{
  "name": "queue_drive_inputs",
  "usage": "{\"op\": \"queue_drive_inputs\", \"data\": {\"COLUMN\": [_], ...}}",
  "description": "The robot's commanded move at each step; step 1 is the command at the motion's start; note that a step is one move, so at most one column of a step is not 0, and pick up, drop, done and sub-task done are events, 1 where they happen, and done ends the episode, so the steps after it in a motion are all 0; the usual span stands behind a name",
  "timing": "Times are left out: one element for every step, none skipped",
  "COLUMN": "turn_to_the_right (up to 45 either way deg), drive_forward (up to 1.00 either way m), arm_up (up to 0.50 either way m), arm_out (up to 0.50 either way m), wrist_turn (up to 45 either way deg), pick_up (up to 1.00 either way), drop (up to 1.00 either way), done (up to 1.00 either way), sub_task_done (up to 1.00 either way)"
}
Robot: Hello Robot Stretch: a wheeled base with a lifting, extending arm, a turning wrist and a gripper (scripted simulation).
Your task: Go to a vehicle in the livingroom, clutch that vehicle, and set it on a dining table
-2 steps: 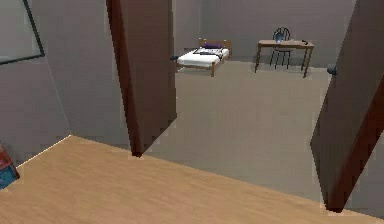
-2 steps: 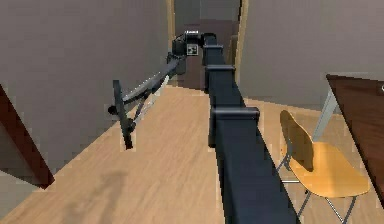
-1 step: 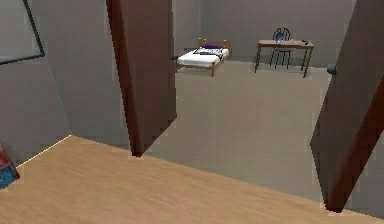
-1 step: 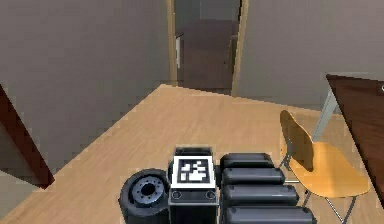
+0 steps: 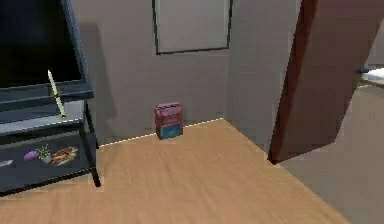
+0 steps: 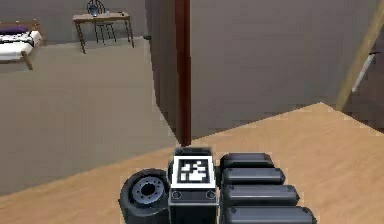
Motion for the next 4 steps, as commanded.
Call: {"op": "queue_drive_inputs", "data": {"turn_to_the_right": [-45.0,-6.0,0.0,-45.0], "drive_forward": [0.00,0.00,0.50,0.00], "arm_up": [0.00,0.00,0.00,0.00], "arm_out": [0.00,0.00,0.00,0.00], "wrist_turn": [0.0,0.0,0.0,0.0], "pick_up": [0.00,0.00,0.00,0.00], "drop": [0.00,0.00,0.00,0.00], "done": [0.00,0.00,0.00,0.00], "sub_task_done": [0.00,0.00,0.00,0.00]}}
